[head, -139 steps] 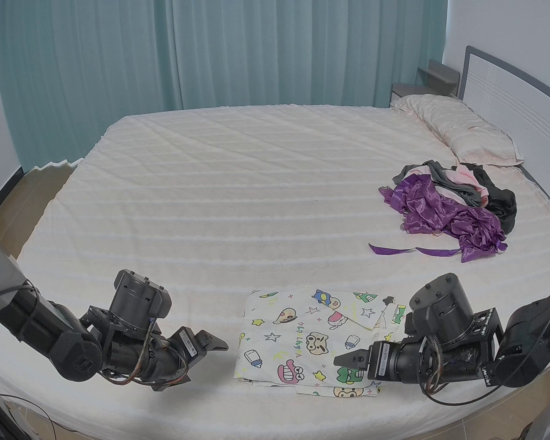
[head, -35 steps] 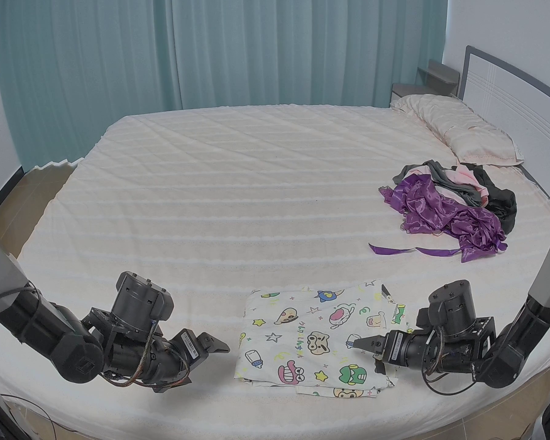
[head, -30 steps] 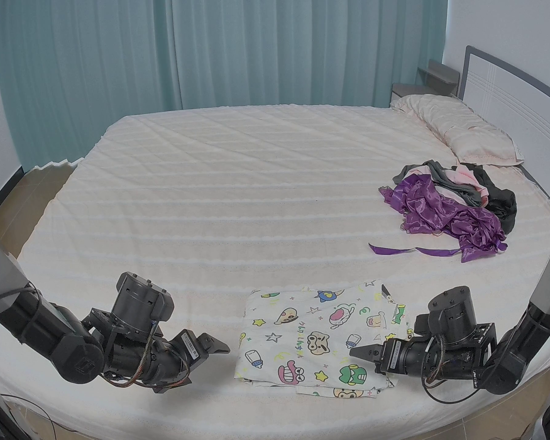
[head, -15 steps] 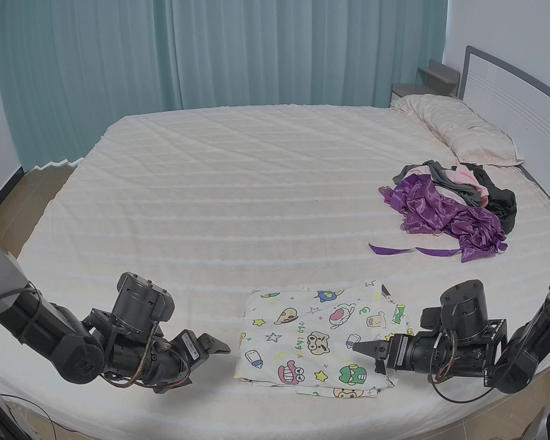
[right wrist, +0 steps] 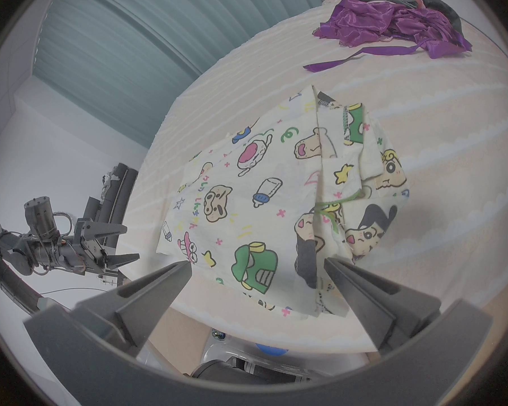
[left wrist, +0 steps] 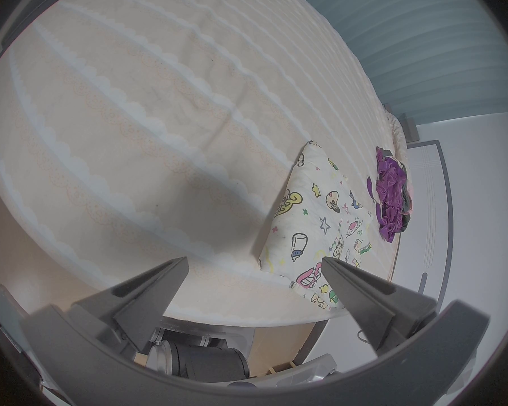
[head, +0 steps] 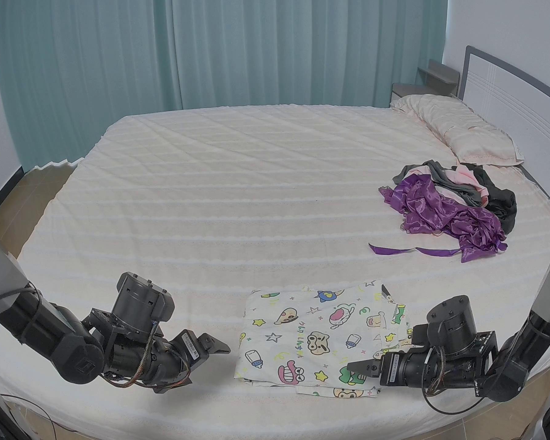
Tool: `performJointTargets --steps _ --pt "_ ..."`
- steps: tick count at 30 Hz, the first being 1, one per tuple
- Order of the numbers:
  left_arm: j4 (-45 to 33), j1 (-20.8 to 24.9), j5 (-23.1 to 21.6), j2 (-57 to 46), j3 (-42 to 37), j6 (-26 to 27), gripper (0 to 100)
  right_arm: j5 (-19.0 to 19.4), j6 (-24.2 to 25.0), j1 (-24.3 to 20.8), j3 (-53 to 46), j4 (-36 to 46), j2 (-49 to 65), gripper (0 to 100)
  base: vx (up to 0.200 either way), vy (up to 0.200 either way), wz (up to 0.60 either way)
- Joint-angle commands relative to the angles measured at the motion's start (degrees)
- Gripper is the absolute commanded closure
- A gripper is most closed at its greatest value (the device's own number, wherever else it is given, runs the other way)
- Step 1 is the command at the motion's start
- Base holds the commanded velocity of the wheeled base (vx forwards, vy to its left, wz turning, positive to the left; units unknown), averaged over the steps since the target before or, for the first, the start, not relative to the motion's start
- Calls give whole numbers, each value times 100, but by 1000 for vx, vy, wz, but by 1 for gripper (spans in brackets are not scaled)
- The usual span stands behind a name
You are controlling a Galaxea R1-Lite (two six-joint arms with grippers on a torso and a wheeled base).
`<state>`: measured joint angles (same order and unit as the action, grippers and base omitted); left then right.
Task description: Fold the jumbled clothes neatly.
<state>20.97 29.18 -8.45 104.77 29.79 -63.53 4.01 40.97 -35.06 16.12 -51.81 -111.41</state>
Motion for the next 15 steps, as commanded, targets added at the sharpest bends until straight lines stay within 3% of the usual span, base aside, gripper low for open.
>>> performJointTargets --steps 1,8,9,15 --pt "4 0 1 9 0 -2 0 3 -2 -45 14 -5 -171 0 0 0 0" --pt "4 0 1 0 0 -2 0 -6 -81 -18 41 -5 -373 0 0 0 0" --pt "4 0 1 0 0 -2 0 -6 -107 -1 32 -13 -417 100 0 0 0" --pt "4 0 1 0 0 -2 0 -41 -89 8 -74 -13 -294 100 0 0 0"
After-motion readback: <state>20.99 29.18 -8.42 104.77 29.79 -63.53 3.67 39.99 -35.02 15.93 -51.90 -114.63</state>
